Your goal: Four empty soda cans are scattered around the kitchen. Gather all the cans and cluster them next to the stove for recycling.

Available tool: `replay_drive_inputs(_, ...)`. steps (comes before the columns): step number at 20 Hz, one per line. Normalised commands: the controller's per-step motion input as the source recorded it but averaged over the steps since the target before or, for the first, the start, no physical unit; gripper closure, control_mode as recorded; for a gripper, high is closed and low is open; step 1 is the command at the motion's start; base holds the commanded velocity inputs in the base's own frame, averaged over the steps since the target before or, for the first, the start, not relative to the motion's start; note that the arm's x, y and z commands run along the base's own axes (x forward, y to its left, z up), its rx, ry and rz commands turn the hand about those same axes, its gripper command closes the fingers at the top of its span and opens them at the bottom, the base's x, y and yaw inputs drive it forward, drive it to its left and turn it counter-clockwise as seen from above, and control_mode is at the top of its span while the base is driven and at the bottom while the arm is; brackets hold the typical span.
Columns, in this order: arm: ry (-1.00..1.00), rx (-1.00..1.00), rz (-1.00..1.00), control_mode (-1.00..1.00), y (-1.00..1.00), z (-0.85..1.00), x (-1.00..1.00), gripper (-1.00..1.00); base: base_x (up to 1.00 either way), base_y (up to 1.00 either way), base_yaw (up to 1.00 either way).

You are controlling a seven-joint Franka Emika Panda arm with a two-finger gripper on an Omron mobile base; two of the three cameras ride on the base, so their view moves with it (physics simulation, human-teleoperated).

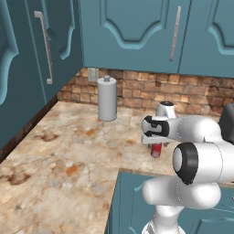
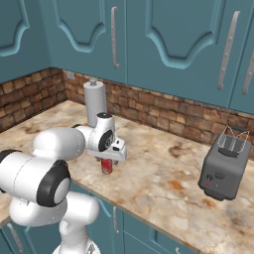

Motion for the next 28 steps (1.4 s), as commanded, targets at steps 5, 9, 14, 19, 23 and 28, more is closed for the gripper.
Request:
replay_drive_inputs(5, 0.0, 0.0, 0.0, -1.0, 0.0, 0.0, 0.0, 1.0, 0.0, 0.0, 0.0)
replay_drive_inputs(9, 0.0, 0.0, 0.0, -1.0, 0.0, 0.0, -0.03, 1.0, 0.0, 0.0, 0.0)
replay_drive_inputs(14, 0.04, 0.0, 0.0, -1.0, 0.12, 0.26, -0.5, 1.0, 0.0, 0.0, 0.0)
replay_drive_inputs(19, 0.07, 0.0, 0.0, -1.0, 0.16, 0.63, -0.75, 1.0, 0.0, 0.0, 0.0)
replay_drive_inputs(23, 0.02, 0.0, 0.0, -1.0, 0.13, 0.59, -0.54, 1.0, 0.0, 0.0, 0.0)
replay_drive_inputs(28, 0.0, 0.0, 0.0, -1.0, 0.08, 0.57, -0.57, 1.0, 0.0, 0.0, 0.0)
